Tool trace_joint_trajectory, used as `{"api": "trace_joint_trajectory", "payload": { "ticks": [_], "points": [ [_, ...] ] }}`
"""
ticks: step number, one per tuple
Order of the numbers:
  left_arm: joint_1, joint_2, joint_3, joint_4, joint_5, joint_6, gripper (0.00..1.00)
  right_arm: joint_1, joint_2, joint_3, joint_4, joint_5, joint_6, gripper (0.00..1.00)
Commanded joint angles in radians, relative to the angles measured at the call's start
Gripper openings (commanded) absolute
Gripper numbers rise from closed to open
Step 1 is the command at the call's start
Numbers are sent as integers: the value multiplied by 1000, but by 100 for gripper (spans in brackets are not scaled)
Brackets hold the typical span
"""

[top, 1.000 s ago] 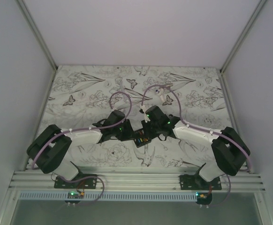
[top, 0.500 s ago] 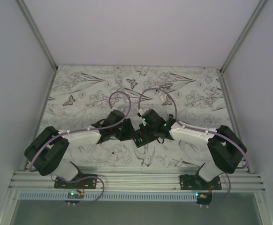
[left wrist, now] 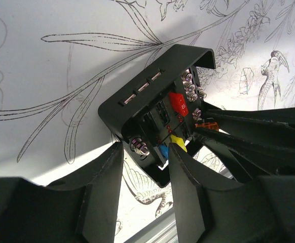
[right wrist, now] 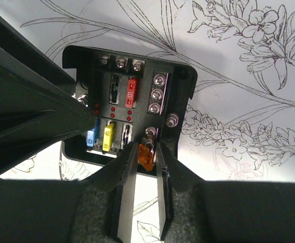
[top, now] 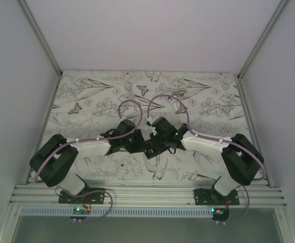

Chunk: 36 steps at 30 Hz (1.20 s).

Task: Snap on the fuse box
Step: Pick up the fuse from the fuse box base, then adjust the fuse.

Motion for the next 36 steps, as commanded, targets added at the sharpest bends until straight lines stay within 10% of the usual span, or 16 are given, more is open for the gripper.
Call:
{"api": "trace_joint_trajectory", "payload": {
  "ticks": [1,11,36],
  "points": [
    [-5,19,-6,7,-1,-12,42,9,4,37,6,6,-20,22],
    [-4,6,-17,7,-21,-18,42,8,-44,67,-27,38,-39,8],
    [0,-248,-65,-140,-126,112,49,-74,6,-10,-5,219,3,11]
  ]
}}
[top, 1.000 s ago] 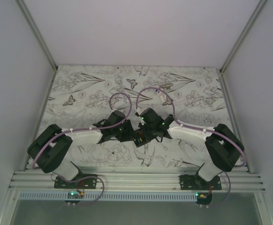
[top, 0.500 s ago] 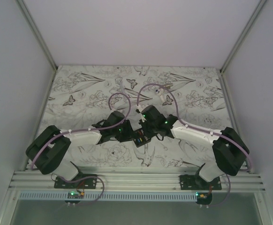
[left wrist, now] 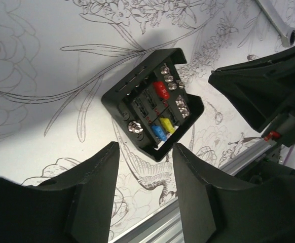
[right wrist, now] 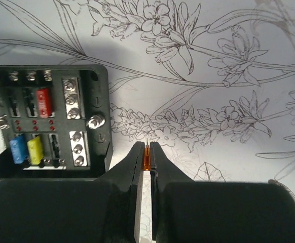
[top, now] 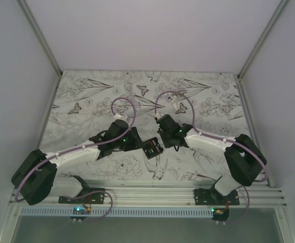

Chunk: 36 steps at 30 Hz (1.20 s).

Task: Snap on the fuse box
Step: Adjust the fuse.

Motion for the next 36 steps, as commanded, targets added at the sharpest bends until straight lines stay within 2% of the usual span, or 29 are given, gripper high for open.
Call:
{"api": "trace_joint_trajectory", "payload": {
  "ticks": [1,8,14,20,31,36],
  "points": [
    [1,-14,-26,-59,-38,37,49,-8,59,-24,83,42,11,12],
    [0,-48,-26,-65,-42,39,49,-15,54,-91,174,45,27,19],
    [1,-45,-26,-65,-43,36,49,-16,-26,-190,268,36,63,30],
    [0,-45,-26,-65,-43,33,50,-15,-99,-270,338,34,89,29],
    [0,-46,-25,-65,-38,32,49,-15,-170,-359,402,15,89,22],
    [1,-47,-28,-65,-34,32,49,-16,-170,-377,419,21,89,16]
  ]
}}
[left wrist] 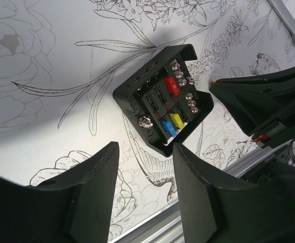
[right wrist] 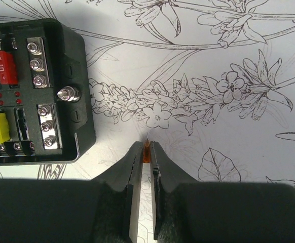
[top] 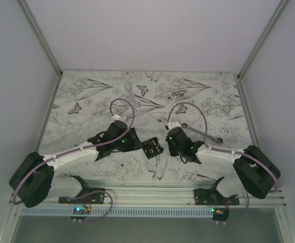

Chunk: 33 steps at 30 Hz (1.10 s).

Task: Snap on the fuse box
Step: Adjust the fuse.

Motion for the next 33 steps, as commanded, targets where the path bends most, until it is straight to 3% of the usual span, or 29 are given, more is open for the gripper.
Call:
{"api": "trace_joint_trajectory", "payload": {
  "ticks": [1,12,19,25,33],
  "points": [
    [-1,-10,-11,-23,-1,11,49,-8,-19,-7,45,5,12,14],
    [15,-86,-2,-22,16,150,48,-11,-171,70,-108,-169,-70,0],
    [51,-181,18,8,141,330,45,-66,-239,117,-58,-496,-141,0],
    [64,-208,36,57,301,394,40,-107,-225,169,-11,-786,-194,0],
    [53,-162,78,120,439,401,35,-107,-189,197,41,-952,-219,0]
  ]
}}
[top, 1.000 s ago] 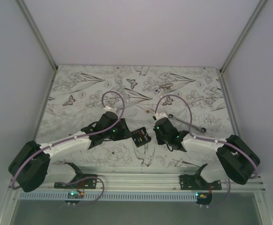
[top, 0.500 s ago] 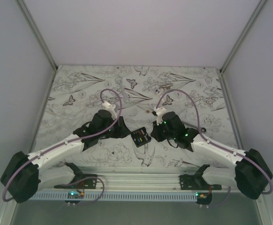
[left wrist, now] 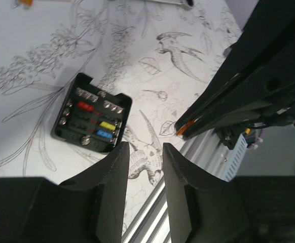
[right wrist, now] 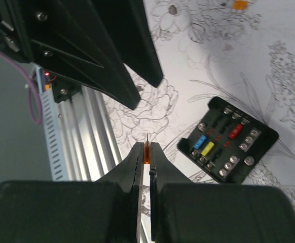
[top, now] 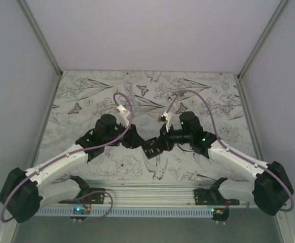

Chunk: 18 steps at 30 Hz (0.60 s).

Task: Snap on the fuse box
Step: Adjust the fuse.

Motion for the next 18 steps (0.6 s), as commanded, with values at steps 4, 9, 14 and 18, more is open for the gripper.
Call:
{"api": "trace_joint_trajectory", "payload": {
  "ticks": [4,9,14,18],
  "points": [
    [-16,44,62,83,187,56,32,-6,41,59,33,-182,-57,0],
    [-24,63,75,91,254,70,31,-7,54,63,34,-201,-73,0],
    [-24,77,73,89,296,84,31,-6,58,60,44,-220,-83,0],
    [-23,77,63,89,304,98,29,-8,59,62,44,-233,-91,0]
  ]
}}
